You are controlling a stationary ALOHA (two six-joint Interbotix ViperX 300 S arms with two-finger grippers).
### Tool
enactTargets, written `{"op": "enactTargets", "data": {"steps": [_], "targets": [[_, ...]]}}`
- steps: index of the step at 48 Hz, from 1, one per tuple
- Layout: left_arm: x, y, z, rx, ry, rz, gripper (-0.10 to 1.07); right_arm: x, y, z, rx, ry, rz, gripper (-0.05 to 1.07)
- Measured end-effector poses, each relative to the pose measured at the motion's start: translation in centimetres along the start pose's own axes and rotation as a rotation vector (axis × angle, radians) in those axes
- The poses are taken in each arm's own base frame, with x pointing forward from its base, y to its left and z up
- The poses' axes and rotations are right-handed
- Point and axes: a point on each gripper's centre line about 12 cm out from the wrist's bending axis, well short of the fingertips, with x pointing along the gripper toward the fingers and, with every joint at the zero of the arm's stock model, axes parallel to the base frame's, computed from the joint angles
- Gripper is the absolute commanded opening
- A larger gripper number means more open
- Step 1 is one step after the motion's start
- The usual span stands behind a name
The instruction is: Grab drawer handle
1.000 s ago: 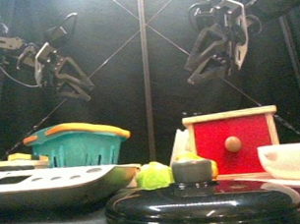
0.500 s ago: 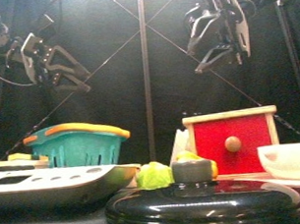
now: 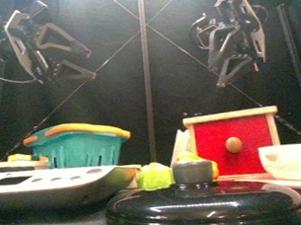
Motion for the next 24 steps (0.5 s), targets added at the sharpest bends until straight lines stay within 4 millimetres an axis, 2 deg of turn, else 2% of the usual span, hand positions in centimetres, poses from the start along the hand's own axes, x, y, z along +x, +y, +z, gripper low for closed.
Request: {"op": "enactTargets", "data": {"steps": [10, 24], "targets": [[2.5, -1.6, -0.6, -0.058, -0.014, -0.006, 0.98, -0.8, -0.2, 0.0, -0.051, -0.025, -0.009, 0.70], [6.9, -3.6, -1.4, -0.178, 0.020, 0.029, 0.98, -1.5, -1.9, -0.7, -0.169, -0.065, -0.065, 0.57]]}}
